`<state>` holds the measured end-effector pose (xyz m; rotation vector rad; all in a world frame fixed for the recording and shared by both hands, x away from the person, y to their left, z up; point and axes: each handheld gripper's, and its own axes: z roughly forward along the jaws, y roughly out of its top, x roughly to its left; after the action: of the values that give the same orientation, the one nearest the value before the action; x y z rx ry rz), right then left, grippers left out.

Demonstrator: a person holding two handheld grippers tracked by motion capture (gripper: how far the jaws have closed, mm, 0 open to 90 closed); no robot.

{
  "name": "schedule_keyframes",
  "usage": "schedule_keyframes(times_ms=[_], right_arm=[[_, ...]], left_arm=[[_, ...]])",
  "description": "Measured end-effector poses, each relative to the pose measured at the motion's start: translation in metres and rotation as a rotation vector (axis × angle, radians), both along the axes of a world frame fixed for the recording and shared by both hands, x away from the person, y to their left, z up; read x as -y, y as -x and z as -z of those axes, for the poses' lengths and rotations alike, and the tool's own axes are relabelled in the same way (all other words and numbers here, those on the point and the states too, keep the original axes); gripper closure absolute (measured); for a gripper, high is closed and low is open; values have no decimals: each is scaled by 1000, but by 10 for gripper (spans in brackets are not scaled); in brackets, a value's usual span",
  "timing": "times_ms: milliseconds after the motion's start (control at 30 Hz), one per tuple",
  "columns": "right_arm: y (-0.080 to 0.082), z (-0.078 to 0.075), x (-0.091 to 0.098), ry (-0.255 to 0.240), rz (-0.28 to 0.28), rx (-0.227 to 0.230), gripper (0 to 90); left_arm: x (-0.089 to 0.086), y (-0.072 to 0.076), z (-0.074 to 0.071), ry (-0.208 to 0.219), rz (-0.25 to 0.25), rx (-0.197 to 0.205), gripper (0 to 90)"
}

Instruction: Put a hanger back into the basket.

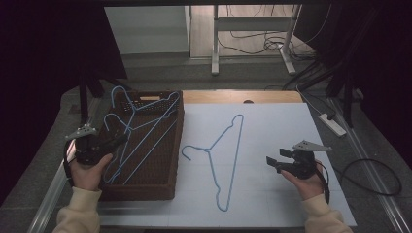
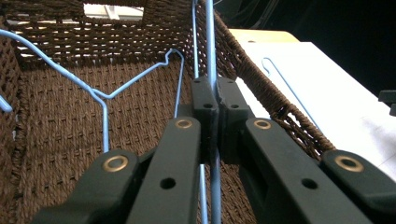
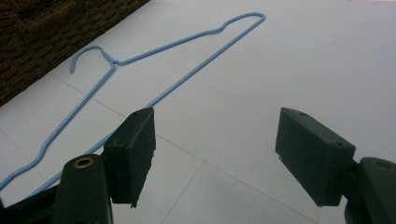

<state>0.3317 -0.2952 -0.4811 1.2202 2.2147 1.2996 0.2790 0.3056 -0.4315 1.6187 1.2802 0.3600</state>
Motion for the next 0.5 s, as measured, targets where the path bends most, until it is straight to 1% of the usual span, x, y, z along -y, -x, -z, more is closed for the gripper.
schedule_keyframes(times_ms=[100, 233, 367, 433, 467, 500], right_arm=[[0, 0, 0, 0, -1, 0, 295], [0, 0, 0, 0, 0, 0, 295], [0, 0, 0, -1, -2, 1, 295], [0, 0, 0, -2, -1, 0, 296], [0, 0, 0, -1, -1, 0, 296], [0, 0, 0, -2, -1, -1, 296]], left_arm=[[0, -2, 0, -16, 5, -7, 870], [0, -3, 0, -22, 12, -8, 870], [-1, -5, 2, -30, 14, -19, 870], [0, -7, 3, -34, 23, -35, 870], [1, -9, 4, -43, 33, -56, 869], [1, -9, 4, -43, 33, -56, 870]])
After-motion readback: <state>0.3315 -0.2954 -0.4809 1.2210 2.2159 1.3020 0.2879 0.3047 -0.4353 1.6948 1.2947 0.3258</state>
